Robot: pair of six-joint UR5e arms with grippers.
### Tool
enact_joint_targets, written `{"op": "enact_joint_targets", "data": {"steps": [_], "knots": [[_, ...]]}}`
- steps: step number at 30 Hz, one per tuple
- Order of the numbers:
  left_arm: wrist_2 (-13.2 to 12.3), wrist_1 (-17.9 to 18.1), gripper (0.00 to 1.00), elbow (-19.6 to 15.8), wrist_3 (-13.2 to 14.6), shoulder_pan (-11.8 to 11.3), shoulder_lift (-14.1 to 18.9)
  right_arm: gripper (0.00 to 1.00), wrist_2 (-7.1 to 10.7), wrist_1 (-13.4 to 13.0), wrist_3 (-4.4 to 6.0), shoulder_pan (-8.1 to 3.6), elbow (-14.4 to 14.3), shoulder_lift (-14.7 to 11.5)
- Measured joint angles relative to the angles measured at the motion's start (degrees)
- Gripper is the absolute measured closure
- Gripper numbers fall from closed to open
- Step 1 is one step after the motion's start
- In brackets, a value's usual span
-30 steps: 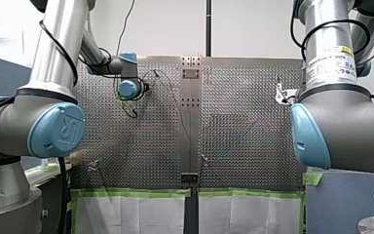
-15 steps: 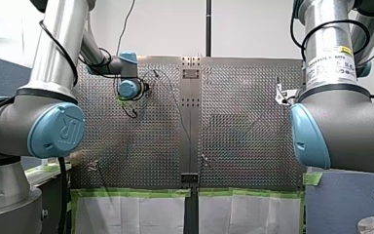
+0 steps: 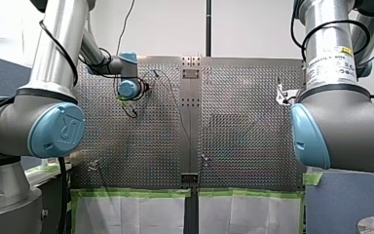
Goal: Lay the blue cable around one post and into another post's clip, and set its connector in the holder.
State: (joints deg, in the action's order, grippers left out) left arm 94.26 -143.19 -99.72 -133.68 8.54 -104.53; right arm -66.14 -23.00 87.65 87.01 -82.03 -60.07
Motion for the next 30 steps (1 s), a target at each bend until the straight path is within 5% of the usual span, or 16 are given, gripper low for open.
{"op": "enact_joint_targets", "data": {"steps": [10,11,12,14,15,17,18,20,30], "knots": [[-0.15,0.00,0.00,0.02,-0.07,-0.05,0.00,0.99,-0.09,0.11,-0.04,0.10,0.00,0.00],[-0.16,0.00,0.00,0.02,-0.07,-0.06,0.00,0.82,-0.08,0.18,-0.06,0.10,0.01,-0.01],[-0.16,0.00,0.00,0.01,-0.08,-0.07,0.00,0.82,-0.08,0.25,-0.11,0.11,0.01,-0.01],[-0.17,0.00,0.00,0.00,-0.08,-0.08,0.00,0.53,-0.05,0.47,-0.35,0.11,0.01,-0.04],[-0.17,0.00,0.00,0.00,-0.08,-0.08,0.00,0.53,-0.05,0.57,-0.48,0.11,0.02,-0.06],[-0.17,0.00,0.00,0.00,-0.09,-0.08,0.00,0.26,-0.06,0.86,-0.83,0.11,0.02,-0.07],[-0.17,0.00,0.00,0.00,-0.09,-0.08,0.00,0.26,-0.05,1.03,-1.00,0.11,0.02,-0.08],[-0.17,0.00,0.00,0.00,-0.09,-0.07,0.00,0.04,-0.08,1.27,-1.29,0.13,-0.01,-0.05],[-0.20,0.00,0.00,-0.01,0.00,-0.04,0.00,0.00,-0.21,1.34,-1.54,0.07,-0.02,0.04]]}}
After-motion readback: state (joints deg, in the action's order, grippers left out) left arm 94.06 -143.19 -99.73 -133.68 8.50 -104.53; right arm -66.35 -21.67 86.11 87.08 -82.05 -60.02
